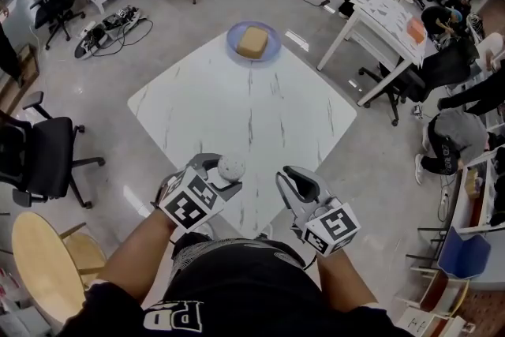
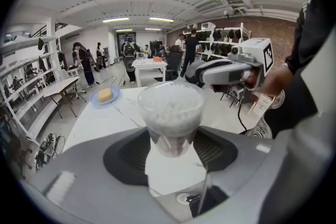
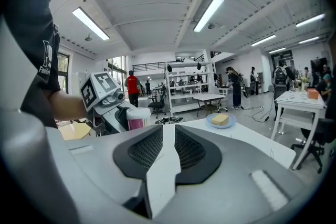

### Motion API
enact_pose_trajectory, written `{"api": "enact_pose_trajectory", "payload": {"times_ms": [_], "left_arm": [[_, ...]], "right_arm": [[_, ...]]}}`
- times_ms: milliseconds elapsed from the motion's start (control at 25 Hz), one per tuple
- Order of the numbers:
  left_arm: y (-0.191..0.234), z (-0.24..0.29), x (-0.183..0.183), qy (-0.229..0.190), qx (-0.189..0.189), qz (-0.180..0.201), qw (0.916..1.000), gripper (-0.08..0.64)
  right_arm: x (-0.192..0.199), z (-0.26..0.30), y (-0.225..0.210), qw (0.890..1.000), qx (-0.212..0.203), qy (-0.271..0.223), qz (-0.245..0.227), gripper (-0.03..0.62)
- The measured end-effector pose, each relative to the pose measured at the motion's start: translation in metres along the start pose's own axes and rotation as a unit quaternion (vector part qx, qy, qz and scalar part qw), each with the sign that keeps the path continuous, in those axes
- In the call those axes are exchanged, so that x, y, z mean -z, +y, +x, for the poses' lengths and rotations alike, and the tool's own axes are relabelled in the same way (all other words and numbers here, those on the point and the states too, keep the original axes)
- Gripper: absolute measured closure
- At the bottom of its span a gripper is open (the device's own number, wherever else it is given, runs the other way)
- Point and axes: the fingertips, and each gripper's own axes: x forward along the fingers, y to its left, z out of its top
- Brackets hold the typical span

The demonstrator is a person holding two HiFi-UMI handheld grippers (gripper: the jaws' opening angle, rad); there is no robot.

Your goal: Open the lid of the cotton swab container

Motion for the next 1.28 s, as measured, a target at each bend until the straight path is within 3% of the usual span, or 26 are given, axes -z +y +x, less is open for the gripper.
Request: {"api": "enact_pose_trajectory", "payload": {"times_ms": [360, 1080, 1280], "left_arm": [[-0.001, 0.004, -0.001, 0.005, 0.006, 0.002, 1.0, 0.254], [-0.031, 0.003, 0.0, 0.018, 0.064, 0.064, 0.9957, 0.255], [-0.031, 0.001, 0.001, 0.017, 0.062, 0.064, 0.9959, 0.255]], "right_arm": [[-0.005, 0.002, 0.008, 0.999, -0.006, 0.004, -0.046, 0.545], [-0.022, -0.003, 0.044, 0.987, -0.133, 0.006, -0.084, 0.428], [-0.026, -0.002, 0.047, 0.987, -0.139, 0.004, -0.084, 0.416]]}}
